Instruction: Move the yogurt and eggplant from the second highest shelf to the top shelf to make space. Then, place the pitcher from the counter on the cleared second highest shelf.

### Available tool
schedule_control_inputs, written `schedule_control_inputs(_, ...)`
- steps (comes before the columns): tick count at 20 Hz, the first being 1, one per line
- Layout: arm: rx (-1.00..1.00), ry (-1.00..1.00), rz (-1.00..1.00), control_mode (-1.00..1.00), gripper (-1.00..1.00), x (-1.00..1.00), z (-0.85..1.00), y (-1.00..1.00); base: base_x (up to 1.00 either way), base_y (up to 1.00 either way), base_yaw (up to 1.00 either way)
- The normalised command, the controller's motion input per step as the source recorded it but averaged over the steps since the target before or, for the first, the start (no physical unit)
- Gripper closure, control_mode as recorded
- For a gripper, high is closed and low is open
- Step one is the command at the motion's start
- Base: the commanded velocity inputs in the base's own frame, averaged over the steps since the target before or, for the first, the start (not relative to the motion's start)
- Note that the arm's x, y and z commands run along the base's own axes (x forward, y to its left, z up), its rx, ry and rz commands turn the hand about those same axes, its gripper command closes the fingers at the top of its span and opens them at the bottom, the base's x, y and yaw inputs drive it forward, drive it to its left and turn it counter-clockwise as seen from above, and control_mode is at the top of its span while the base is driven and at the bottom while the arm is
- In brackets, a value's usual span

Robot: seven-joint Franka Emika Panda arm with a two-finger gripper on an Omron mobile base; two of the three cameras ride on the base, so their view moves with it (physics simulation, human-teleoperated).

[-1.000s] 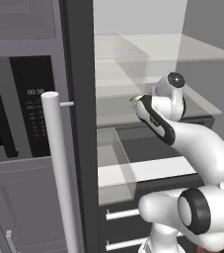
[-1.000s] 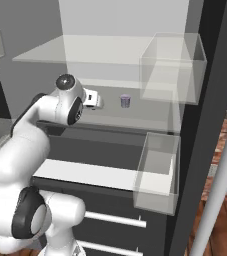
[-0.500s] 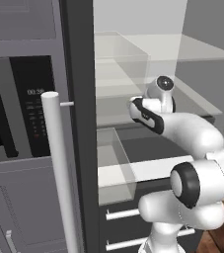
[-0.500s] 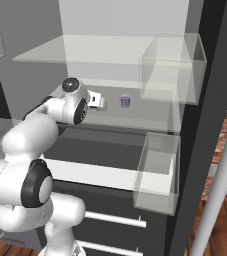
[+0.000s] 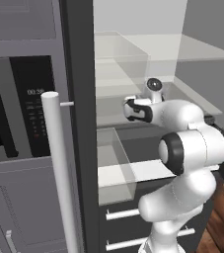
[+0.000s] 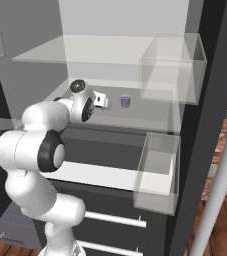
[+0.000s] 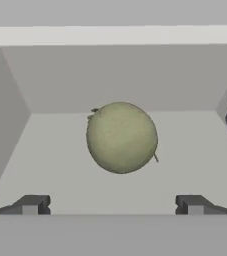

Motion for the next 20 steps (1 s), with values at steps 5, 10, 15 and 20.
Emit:
schedule_control_inputs(5, 0.00, 0.01, -0.02, -1.00, -1.00, 0.69, -0.14, -0.04, 0.00, 0.00, 0.00)
schedule_control_inputs(10, 0.00, 0.00, -0.01, -1.00, -1.00, 0.60, -0.12, -0.08, 0.00, 0.00, 0.00)
schedule_control_inputs(15, 0.00, 0.00, 0.00, -1.00, -1.00, 0.57, -0.11, -0.10, 0.00, 0.00, 0.00)
schedule_control_inputs(20, 0.00, 0.00, 0.00, -1.00, -1.00, 0.48, -0.20, -0.12, 0.00, 0.00, 0.00)
